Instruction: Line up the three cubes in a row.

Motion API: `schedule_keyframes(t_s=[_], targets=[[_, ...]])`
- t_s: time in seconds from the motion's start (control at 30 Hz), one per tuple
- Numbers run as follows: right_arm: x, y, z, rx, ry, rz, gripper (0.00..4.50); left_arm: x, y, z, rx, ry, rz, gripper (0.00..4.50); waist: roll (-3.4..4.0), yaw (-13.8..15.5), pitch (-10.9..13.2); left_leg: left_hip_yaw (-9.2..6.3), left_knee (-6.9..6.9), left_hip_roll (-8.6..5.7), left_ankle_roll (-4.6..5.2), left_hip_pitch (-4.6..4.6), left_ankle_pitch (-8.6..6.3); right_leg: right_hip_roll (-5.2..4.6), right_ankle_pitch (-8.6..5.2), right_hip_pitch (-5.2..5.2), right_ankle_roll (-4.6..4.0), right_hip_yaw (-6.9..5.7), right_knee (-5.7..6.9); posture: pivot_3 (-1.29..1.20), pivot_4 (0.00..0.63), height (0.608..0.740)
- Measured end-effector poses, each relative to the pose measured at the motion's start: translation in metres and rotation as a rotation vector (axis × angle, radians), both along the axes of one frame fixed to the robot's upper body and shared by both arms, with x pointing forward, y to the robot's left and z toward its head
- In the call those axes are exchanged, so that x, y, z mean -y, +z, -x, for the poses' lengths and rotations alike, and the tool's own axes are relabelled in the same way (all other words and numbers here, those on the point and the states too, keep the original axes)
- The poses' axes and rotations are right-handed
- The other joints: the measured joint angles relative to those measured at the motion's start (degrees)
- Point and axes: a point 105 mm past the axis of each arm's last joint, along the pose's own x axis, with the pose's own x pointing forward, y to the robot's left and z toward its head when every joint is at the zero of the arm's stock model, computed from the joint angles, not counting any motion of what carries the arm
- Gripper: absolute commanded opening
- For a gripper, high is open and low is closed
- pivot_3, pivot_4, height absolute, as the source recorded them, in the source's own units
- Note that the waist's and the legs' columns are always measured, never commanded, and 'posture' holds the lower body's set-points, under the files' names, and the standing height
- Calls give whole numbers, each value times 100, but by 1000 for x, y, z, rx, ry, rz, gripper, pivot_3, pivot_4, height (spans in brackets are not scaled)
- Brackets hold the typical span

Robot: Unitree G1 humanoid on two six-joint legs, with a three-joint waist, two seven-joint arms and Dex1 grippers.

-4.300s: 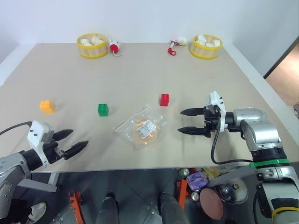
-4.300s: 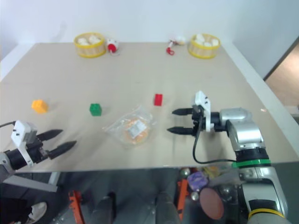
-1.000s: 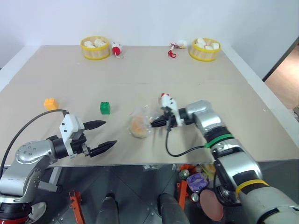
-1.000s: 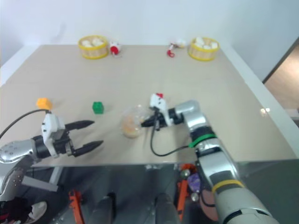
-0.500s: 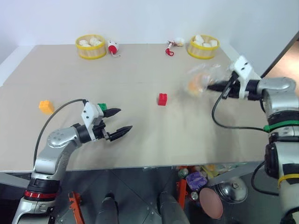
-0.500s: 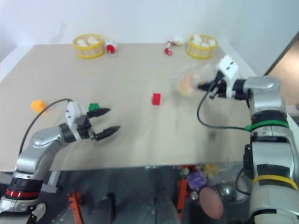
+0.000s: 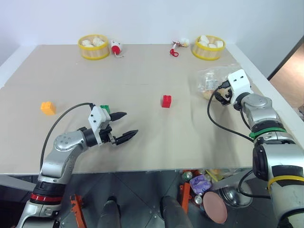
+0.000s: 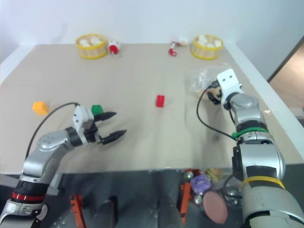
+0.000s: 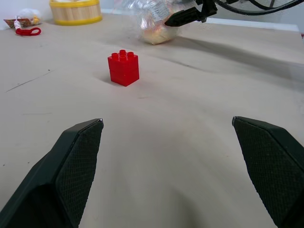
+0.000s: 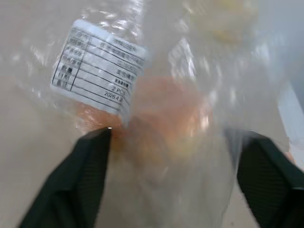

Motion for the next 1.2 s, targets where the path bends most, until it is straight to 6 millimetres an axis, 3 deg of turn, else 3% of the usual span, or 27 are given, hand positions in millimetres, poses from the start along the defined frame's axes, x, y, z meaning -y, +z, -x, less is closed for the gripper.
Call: schedule_keyframes(t_s=[0.1, 0.3, 0.37, 0.4, 0.6, 0.67, 0.77, 0.87, 1.03, 1.2], targets=[[5, 11, -1, 63, -48, -79, 4482, 0, -2, 4, -9, 3, 6, 4500, 0, -2, 0, 0, 0, 0, 0, 1, 0, 0, 1, -2, 1, 1, 0, 0, 150, 740], [10, 63, -3, 274, -108, -260, 4482, -1, -4, 8, -20, 7, 11, 4500, 3, -6, 1, 0, -1, 0, 1, 1, 0, 0, 1, 0, 2, 2, 0, 0, 150, 740], [-2, 71, -5, 295, -18, -338, 4482, -5, -3, 9, -25, 17, 14, 4500, 2, -21, 1, 0, -1, 0, 1, 3, 0, 0, 1, 0, 2, 2, 0, 0, 150, 740], [-21, 73, -7, 288, 91, -366, 4482, -10, -2, 9, -25, 28, 10, 4500, 3, -40, 1, 0, -3, 1, 1, 5, 0, 2, 2, -2, 1, 2, 1, 0, 150, 740], [-94, 60, -5, 222, 437, -287, 4482, -18, 2, 10, -23, 35, -5, 4500, 5, -32, 0, 0, -5, 1, 1, 5, 1, 3, 2, 0, 3, 2, 1, 0, 150, 740], [-111, 49, -1, 187, 507, -264, 4482, -18, 2, 11, -25, 30, -5, 4500, 5, -4, 0, -1, -5, 1, 1, 4, 1, 3, 1, 2, 5, 2, 1, 0, 150, 740], [-138, 18, 15, 103, 625, -213, 4482, -20, 2, 12, -28, 28, -11, 4500, 5, 53, 0, -1, -8, 1, -1, -1, 2, 4, -7, 5, 13, 2, 1, 0, 150, 740], [-143, 0, 24, 47, 650, -213, 4482, -19, 2, 12, -26, 25, -12, 4500, 5, 85, 0, -1, -7, 1, -3, -2, 3, 4, -7, 4, 12, 3, 1, 0, 150, 740], [-133, 9, 34, 36, 658, -204, 4482, -19, 3, 13, -26, 21, -9, 4500, 4, 123, 0, -1, -3, 1, -3, 1, 3, 5, -1, 4, 4, 3, 1, 0, 150, 740], [-135, -7, 49, -47, 712, -241, 4482, -18, 2, 13, -27, 19, -9, 4500, 4, 123, 0, -1, 0, 1, -3, 1, 3, 4, 0, 4, 3, 2, 1, 0, 150, 740]])
